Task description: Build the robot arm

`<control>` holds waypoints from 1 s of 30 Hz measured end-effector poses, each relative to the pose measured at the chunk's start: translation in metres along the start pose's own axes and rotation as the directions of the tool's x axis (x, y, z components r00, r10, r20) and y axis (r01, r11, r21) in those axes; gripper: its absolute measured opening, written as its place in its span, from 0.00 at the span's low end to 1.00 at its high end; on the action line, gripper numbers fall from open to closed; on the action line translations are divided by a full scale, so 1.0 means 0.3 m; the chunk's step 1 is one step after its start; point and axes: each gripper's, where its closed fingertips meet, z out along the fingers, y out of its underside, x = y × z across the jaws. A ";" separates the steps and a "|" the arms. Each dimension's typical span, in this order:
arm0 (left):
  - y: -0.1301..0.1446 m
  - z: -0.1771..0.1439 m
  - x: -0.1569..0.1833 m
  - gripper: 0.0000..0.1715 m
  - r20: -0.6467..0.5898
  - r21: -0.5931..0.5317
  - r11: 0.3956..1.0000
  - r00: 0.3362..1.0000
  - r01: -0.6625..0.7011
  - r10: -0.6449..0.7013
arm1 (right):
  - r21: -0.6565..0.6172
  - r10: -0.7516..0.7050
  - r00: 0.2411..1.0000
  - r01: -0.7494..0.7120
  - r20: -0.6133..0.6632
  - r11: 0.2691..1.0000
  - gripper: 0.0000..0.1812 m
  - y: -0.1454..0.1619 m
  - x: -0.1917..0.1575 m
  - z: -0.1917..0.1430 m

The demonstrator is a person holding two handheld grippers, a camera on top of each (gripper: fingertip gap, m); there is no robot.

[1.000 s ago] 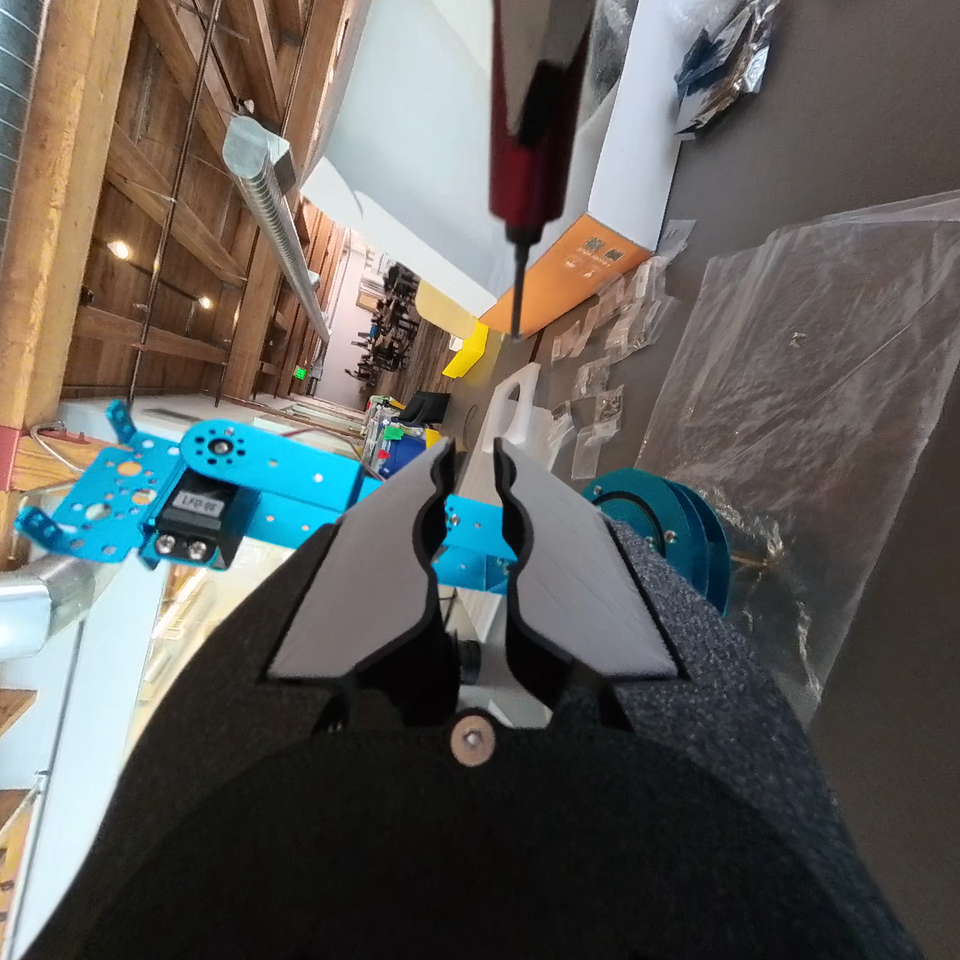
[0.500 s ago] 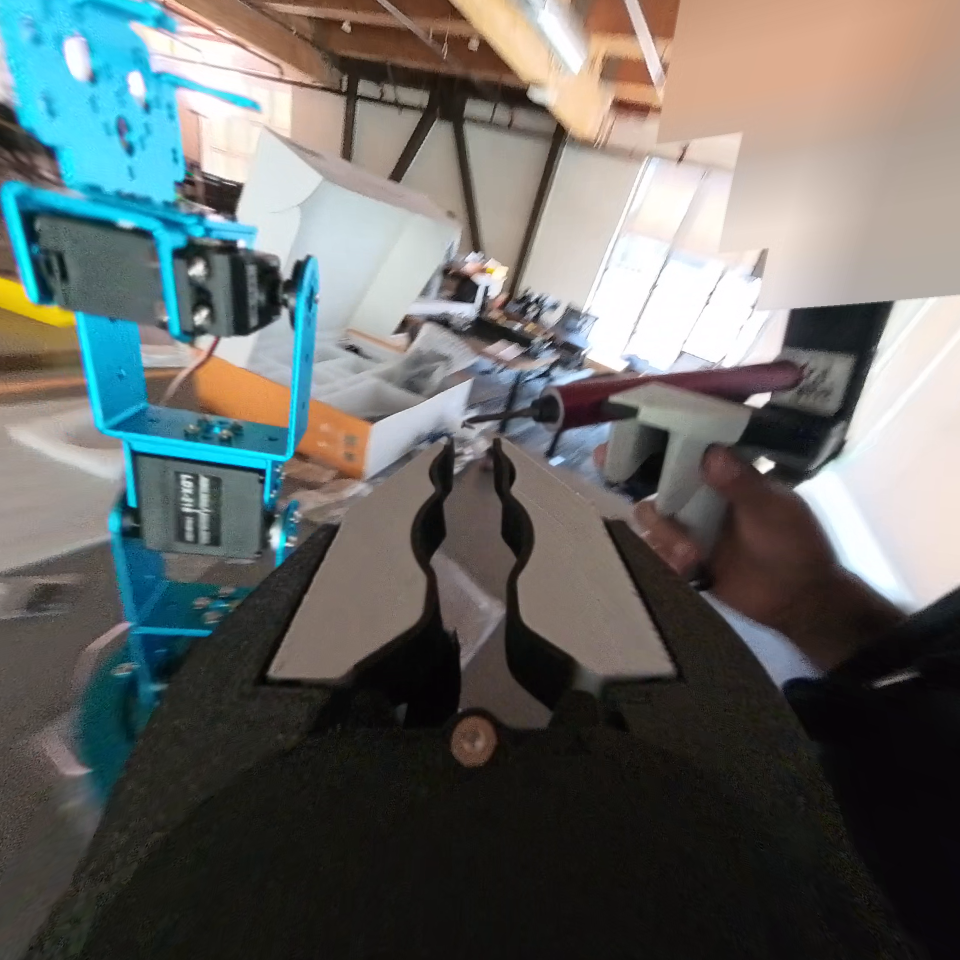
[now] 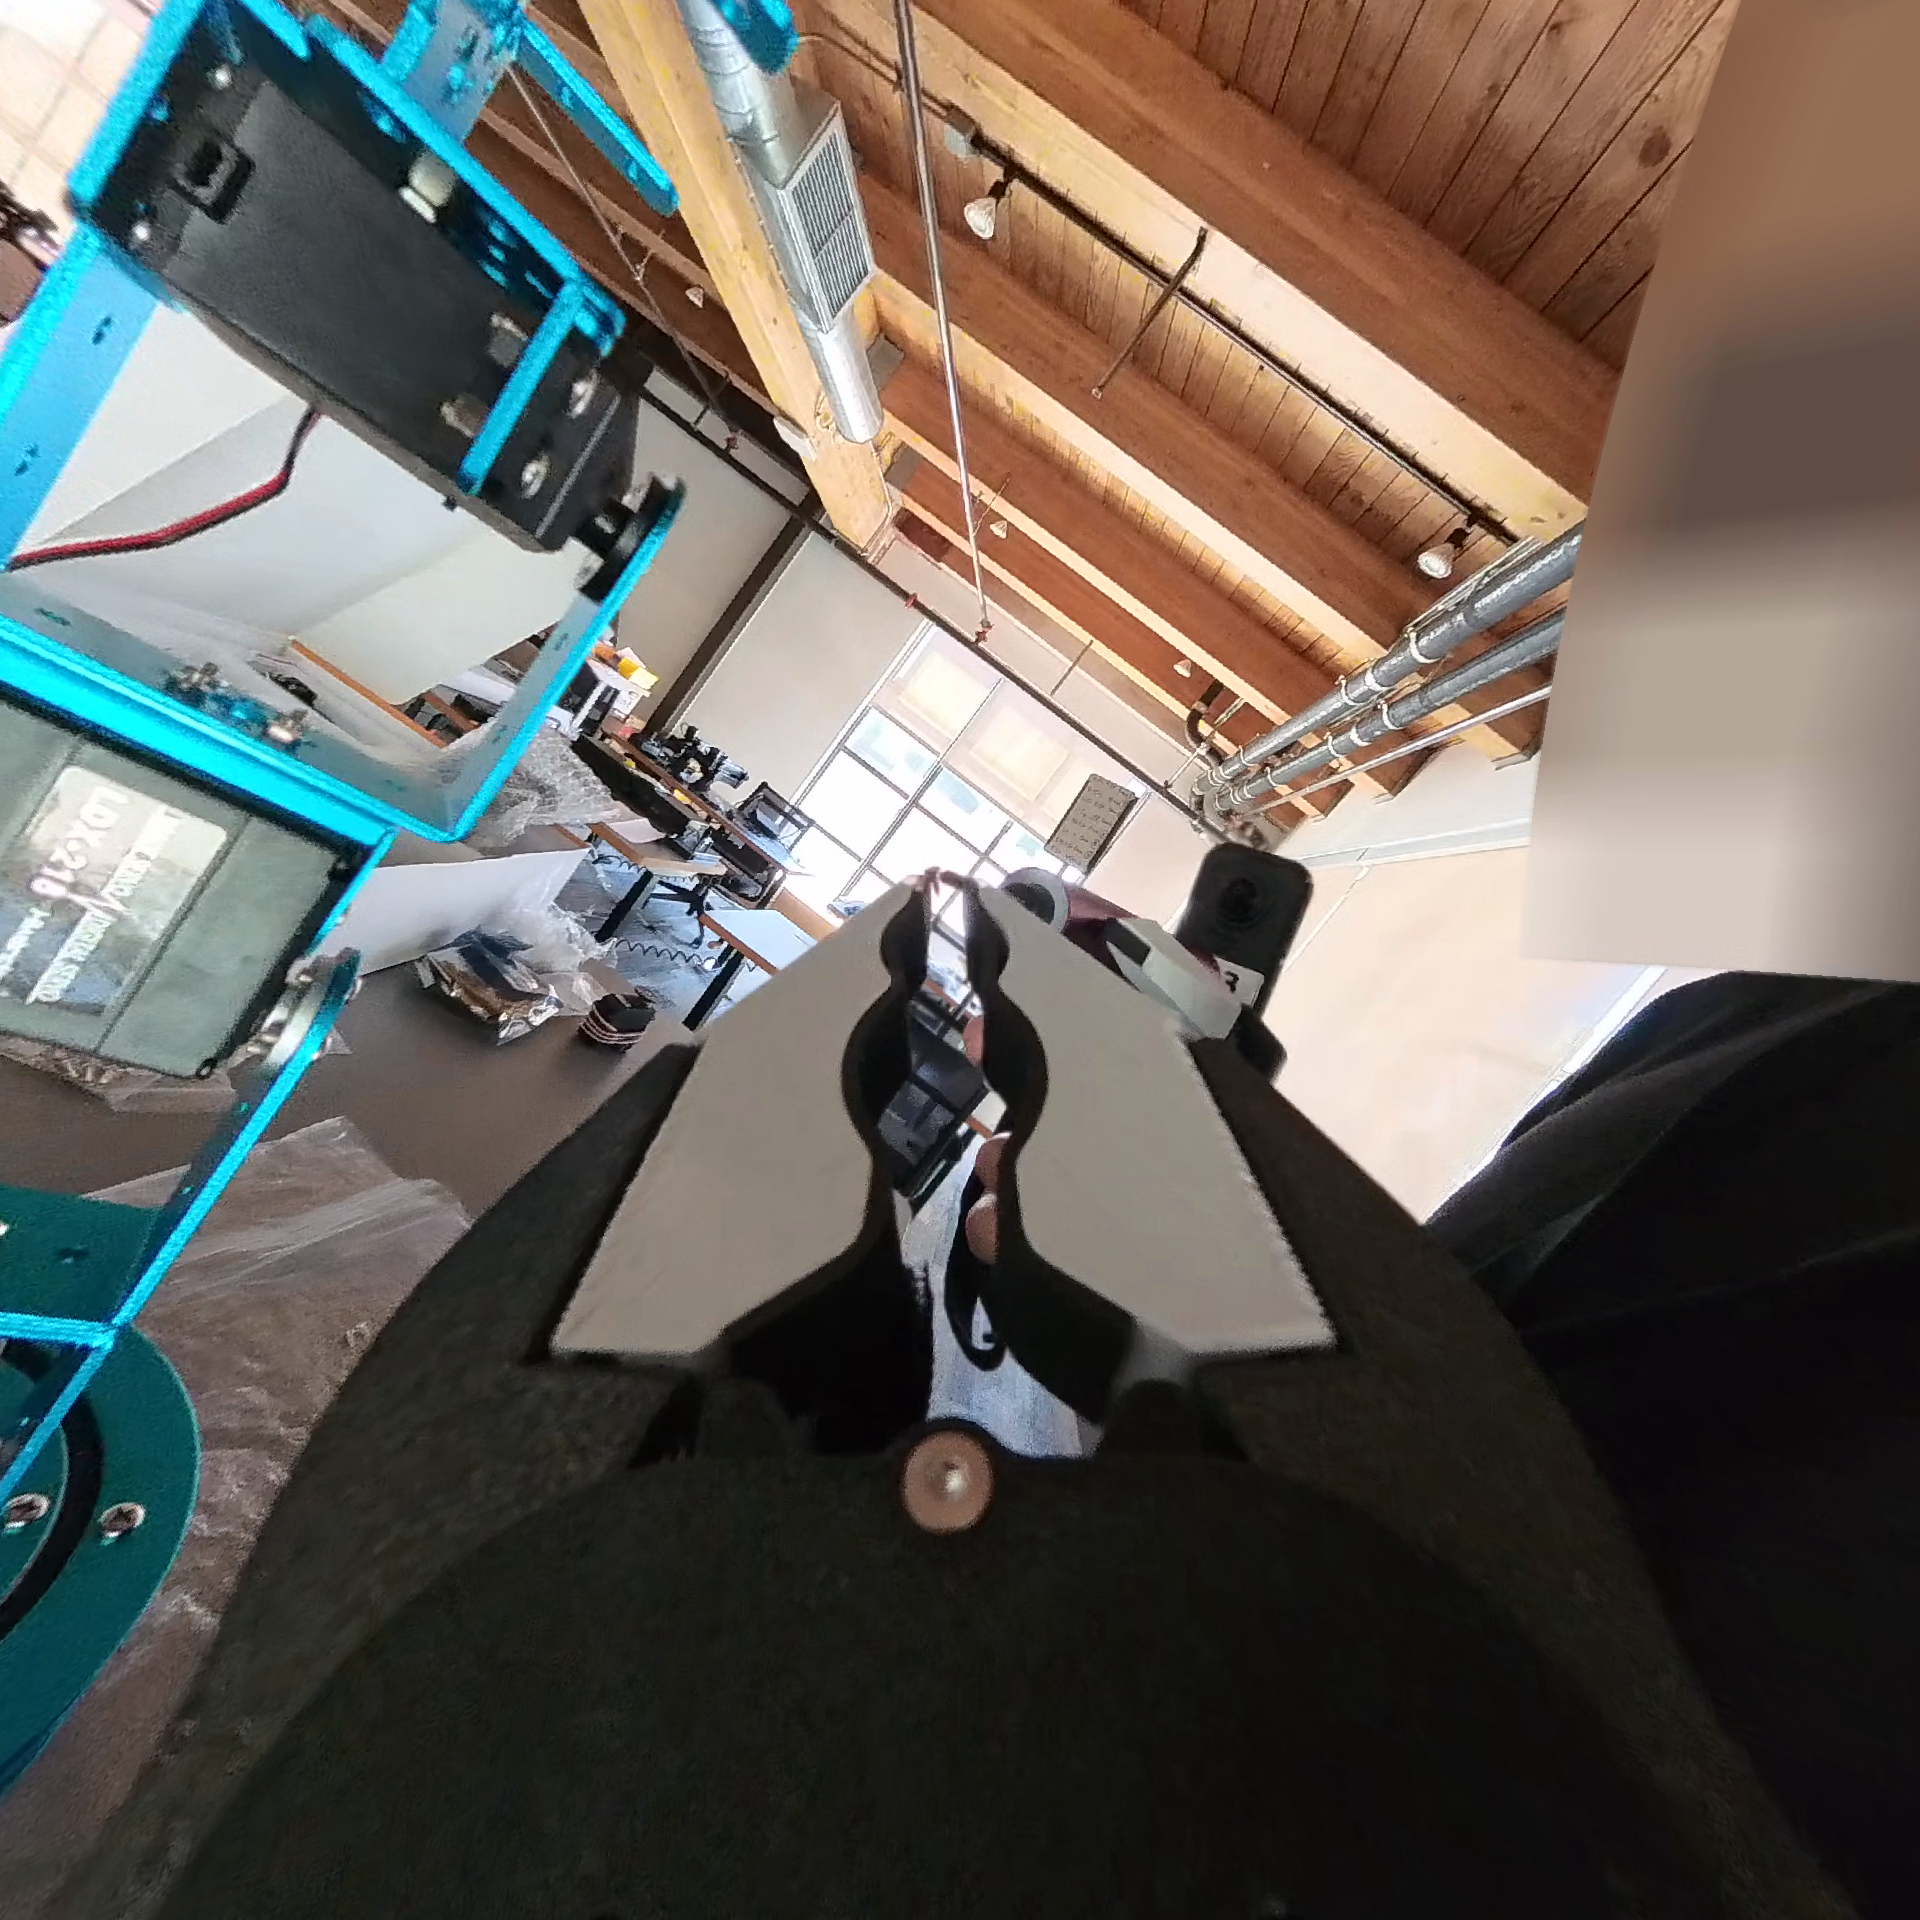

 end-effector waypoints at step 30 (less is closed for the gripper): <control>0.020 -0.044 -0.001 0.00 0.035 -0.330 0.620 0.647 -0.712 0.762 | -0.062 0.016 0.997 -0.011 0.082 0.998 0.12 0.005 -0.028 0.003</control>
